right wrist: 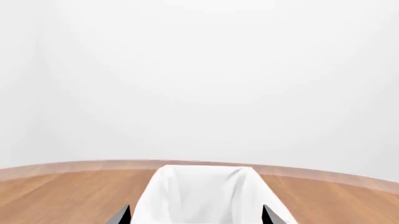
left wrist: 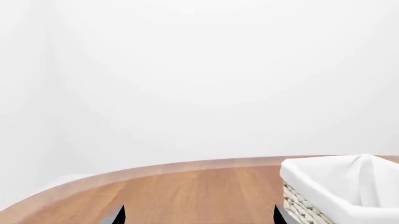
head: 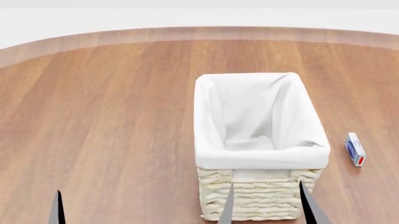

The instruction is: Pick up the alphabet soup and put it in the basket.

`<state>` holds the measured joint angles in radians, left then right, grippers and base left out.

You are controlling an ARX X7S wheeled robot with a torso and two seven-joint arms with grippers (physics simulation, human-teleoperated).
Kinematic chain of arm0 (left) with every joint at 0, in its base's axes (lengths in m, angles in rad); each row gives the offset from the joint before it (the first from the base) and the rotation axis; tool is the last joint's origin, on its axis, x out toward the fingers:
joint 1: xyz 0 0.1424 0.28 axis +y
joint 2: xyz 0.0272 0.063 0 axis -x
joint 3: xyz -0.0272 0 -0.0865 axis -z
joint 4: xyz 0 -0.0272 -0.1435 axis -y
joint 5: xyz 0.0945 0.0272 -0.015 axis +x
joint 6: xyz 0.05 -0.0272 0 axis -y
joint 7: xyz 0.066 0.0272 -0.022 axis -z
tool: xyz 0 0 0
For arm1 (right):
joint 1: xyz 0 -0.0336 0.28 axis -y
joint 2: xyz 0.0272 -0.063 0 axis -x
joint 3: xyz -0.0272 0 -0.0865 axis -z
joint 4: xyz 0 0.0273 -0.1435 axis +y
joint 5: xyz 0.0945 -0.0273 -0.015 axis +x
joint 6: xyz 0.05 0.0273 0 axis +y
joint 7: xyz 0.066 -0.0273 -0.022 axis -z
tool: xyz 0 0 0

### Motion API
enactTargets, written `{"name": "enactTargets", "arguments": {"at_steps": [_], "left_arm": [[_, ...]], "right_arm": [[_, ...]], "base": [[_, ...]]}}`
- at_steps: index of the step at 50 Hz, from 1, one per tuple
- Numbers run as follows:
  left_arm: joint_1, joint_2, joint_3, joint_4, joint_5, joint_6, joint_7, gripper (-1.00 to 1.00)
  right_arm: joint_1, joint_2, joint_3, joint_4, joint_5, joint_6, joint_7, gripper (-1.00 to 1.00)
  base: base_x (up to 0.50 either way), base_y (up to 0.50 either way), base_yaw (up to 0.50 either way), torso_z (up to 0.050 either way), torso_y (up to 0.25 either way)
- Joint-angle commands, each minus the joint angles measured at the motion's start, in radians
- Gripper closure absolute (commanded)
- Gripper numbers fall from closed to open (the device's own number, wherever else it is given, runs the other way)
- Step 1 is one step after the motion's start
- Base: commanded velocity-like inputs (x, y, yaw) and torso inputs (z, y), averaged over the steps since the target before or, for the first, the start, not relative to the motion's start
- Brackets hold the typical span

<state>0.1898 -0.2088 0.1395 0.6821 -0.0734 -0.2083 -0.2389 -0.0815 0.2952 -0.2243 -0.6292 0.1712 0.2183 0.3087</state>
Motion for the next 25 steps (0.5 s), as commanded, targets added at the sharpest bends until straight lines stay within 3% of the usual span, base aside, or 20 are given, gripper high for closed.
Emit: {"name": "enactTargets", "arguments": {"at_steps": [1, 14, 25], "left_arm": [[-0.006, -0.006, 0.011, -0.014, 0.009, 0.005, -0.011, -1.00], [-0.020, -0.009, 0.021, -0.040, 0.017, 0.010, -0.024, -1.00], [-0.024, -0.020, 0.023, -0.046, 0.002, 0.016, -0.033, -1.00]], "right_arm": [[-0.003, 0.019, 0.001, -0.021, -0.010, -0.014, 0.004, -1.00], [-0.082, 0.143, 0.124, -0.133, 0.028, 0.022, -0.014, -1.00], [-0.318, 0.177, 0.297, -0.054, 0.142, -0.160, -0.068, -1.00]], "base": [[0.00, 0.00, 0.00, 0.000, 0.000], [0.00, 0.00, 0.00, 0.000, 0.000], [0.00, 0.00, 0.00, 0.000, 0.000]]}}
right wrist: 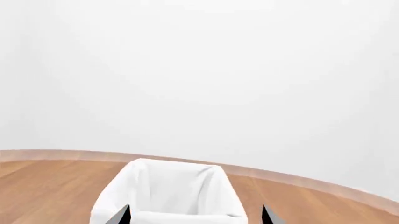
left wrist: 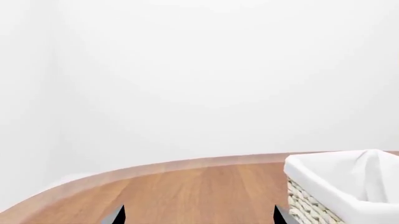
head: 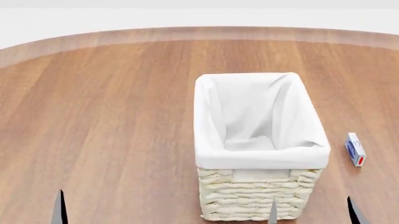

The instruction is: Pick up the alphabet soup and put it in the basket.

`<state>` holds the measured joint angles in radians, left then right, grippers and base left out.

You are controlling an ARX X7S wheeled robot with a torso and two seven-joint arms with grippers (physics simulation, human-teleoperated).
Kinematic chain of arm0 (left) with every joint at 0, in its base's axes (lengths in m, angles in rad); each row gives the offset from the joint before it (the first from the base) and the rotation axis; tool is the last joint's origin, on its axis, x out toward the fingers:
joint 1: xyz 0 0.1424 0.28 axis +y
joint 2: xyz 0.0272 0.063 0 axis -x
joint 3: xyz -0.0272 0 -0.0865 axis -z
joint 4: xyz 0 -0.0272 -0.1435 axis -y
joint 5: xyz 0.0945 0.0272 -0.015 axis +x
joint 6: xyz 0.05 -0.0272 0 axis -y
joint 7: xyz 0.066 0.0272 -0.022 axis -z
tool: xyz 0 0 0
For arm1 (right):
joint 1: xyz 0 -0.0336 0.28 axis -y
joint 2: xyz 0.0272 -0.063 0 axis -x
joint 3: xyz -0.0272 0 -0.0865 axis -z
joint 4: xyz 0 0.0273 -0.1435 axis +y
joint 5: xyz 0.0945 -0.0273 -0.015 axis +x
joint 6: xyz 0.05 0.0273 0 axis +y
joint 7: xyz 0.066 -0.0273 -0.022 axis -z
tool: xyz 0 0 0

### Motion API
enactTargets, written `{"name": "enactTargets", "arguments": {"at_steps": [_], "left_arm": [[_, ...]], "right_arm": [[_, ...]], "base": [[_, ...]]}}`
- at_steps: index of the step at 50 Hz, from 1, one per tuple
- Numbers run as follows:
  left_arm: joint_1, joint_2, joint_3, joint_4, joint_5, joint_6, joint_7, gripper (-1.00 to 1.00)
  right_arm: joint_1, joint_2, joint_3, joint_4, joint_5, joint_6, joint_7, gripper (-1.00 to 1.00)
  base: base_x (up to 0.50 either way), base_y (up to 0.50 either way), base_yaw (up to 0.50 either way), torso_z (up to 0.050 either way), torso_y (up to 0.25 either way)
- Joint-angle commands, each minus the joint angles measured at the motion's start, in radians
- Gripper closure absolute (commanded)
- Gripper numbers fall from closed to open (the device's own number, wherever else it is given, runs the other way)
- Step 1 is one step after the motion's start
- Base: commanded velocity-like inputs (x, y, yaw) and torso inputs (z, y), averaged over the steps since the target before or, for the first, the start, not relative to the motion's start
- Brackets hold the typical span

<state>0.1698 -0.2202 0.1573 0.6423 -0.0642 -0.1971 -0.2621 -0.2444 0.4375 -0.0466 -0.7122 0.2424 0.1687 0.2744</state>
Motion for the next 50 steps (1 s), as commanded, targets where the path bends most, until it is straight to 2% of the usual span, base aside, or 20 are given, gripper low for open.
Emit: {"name": "enactTargets", "arguments": {"at_steps": [1, 16, 17, 18, 50], "left_arm": [[-0.005, -0.009, 0.006, -0.011, -0.010, 0.008, -0.009, -1.00], [-0.014, -0.020, 0.025, -0.034, -0.013, 0.009, -0.025, -1.00], [-0.023, -0.016, 0.023, -0.076, -0.008, 0.029, -0.029, -1.00], [-0.025, -0.016, 0.025, -0.081, -0.008, 0.032, -0.030, -1.00], [-0.036, -0.040, 0.054, -0.083, -0.016, 0.021, -0.057, -1.00]], "right_arm": [[-0.176, 0.031, 0.133, 0.040, 0.065, -0.127, -0.031, -1.00], [-0.342, -0.049, 0.198, 0.259, 0.041, -0.398, -0.071, -1.00], [-0.390, -0.121, 0.174, 0.409, 0.018, -0.548, -0.166, -1.00], [-0.390, -0.123, 0.175, 0.538, 0.025, -0.698, -0.171, -1.00], [-0.360, -0.173, 0.180, 0.736, 0.009, -0.835, -0.178, -1.00]], "base": [[0.00, 0.00, 0.00, 0.000, 0.000], [0.00, 0.00, 0.00, 0.000, 0.000], [0.00, 0.00, 0.00, 0.000, 0.000], [0.00, 0.00, 0.00, 0.000, 0.000], [0.00, 0.00, 0.00, 0.000, 0.000]]}}
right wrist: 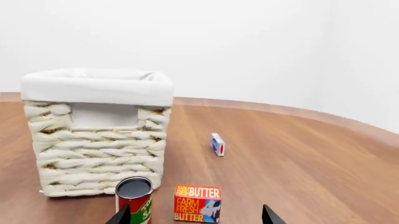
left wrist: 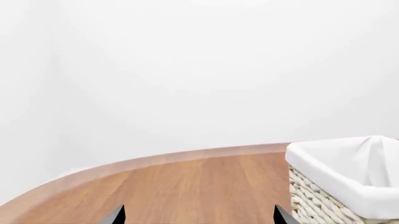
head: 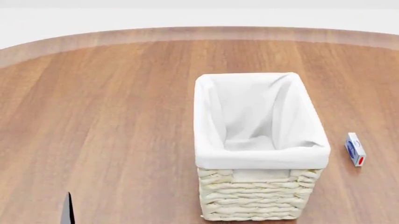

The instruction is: Pick up the alphabet soup and put it in the basket.

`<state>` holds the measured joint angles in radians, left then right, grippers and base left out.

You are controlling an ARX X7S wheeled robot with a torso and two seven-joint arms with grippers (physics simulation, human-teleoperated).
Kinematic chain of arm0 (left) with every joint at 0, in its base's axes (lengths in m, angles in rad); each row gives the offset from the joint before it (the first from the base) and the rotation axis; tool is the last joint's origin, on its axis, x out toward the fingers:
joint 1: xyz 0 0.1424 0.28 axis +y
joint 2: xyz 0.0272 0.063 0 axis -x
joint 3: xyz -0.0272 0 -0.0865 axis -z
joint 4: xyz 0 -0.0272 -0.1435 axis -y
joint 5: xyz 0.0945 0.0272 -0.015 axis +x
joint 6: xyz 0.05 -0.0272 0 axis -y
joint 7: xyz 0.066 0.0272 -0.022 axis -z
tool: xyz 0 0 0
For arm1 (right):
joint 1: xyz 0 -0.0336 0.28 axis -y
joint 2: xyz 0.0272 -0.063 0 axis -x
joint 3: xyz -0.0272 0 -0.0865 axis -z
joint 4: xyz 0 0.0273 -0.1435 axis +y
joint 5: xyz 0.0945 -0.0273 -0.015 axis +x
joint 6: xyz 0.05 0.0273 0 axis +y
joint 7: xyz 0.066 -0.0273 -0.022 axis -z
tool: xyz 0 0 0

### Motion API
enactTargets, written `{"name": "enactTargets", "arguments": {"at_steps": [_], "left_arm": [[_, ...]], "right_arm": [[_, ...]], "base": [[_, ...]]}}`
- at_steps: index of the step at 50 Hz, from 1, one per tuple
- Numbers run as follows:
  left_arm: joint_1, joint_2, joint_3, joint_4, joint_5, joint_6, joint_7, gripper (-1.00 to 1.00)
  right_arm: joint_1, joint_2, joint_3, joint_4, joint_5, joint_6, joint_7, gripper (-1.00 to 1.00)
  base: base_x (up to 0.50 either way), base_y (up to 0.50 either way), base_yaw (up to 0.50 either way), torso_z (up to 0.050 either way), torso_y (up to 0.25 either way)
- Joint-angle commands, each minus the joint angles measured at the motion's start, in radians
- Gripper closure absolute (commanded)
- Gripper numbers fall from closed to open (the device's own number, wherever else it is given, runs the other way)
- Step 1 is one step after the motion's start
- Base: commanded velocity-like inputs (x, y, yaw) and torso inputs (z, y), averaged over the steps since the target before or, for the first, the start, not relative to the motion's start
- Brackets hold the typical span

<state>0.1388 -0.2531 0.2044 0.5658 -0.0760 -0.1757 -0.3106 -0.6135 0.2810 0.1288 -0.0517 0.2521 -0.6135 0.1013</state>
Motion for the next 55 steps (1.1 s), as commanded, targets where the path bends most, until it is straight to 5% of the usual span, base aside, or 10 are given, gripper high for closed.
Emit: {"name": "enactTargets", "arguments": {"at_steps": [1, 30, 55], "left_arm": [[-0.004, -0.008, 0.008, -0.003, -0.004, -0.001, -0.009, -1.00], [-0.008, -0.023, 0.029, -0.006, -0.014, 0.000, -0.028, -1.00], [-0.015, -0.036, 0.038, -0.008, -0.030, -0.002, -0.038, -1.00]], "right_arm": [[0.008, -0.018, 0.004, 0.082, -0.002, -0.059, -0.006, -1.00], [0.084, -0.054, 0.006, 0.363, 0.067, -0.195, -0.061, -1.00], [0.116, -0.045, 0.018, 0.371, 0.055, -0.175, -0.031, -1.00]], "base": [[0.00, 0.00, 0.00, 0.000, 0.000], [0.00, 0.00, 0.00, 0.000, 0.000], [0.00, 0.00, 0.00, 0.000, 0.000]]}}
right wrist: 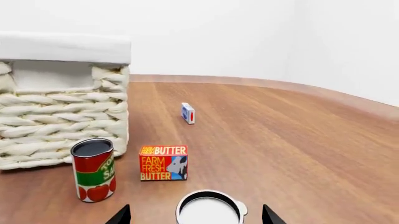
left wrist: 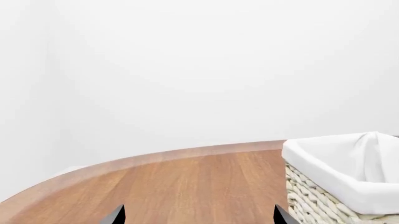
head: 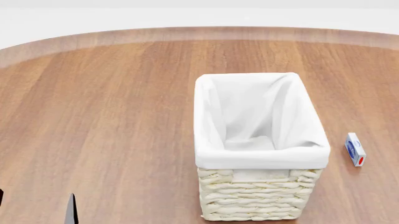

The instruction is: Pick up the alphabet soup and put it in the basket.

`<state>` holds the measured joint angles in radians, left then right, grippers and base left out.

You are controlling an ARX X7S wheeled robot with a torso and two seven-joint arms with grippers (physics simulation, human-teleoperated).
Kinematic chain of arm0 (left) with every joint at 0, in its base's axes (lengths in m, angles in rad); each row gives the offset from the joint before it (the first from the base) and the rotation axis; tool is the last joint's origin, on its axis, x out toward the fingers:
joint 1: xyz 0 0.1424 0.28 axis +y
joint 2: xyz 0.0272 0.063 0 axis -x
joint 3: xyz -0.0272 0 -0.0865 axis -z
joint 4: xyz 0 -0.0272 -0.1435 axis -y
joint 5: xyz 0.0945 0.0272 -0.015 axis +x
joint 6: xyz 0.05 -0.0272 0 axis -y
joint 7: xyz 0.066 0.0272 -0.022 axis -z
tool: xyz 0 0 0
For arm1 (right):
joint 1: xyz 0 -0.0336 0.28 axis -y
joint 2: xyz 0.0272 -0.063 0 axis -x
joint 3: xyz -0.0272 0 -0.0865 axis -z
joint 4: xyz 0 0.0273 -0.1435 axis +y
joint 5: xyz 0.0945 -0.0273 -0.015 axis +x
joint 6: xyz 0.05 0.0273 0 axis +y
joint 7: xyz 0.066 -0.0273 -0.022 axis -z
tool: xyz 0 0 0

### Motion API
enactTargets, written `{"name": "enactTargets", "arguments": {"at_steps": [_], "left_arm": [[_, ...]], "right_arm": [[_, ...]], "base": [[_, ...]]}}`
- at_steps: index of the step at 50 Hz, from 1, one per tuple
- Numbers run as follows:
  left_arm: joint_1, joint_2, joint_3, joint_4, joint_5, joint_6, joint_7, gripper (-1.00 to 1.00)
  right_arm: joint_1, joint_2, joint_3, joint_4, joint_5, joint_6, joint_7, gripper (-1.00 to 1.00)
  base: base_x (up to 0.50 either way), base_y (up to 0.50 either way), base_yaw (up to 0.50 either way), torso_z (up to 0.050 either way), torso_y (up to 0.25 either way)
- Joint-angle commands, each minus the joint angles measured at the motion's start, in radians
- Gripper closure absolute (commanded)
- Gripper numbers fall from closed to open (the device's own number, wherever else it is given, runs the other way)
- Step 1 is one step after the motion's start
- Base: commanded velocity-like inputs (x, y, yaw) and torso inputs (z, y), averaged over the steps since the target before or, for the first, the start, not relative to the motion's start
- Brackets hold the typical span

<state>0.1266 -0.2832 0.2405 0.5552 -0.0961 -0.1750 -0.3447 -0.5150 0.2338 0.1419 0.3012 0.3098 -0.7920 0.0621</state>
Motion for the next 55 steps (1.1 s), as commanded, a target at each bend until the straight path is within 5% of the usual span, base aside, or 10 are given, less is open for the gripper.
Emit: {"name": "enactTargets", "arguments": {"at_steps": [1, 55], "left_arm": [[-0.002, -0.007, 0.003, 0.003, -0.007, -0.002, -0.005, -1.00], [-0.006, -0.027, 0.025, -0.006, -0.024, 0.006, -0.027, -1.00]], "right_arm": [[0.022, 0.002, 0.004, 0.024, -0.004, 0.004, 0.008, -1.00], [0.303, -0.014, -0.001, 0.445, 0.036, -0.046, -0.062, -1.00]], "base": [[0.00, 0.00, 0.00, 0.000, 0.000], [0.00, 0.00, 0.00, 0.000, 0.000]]}}
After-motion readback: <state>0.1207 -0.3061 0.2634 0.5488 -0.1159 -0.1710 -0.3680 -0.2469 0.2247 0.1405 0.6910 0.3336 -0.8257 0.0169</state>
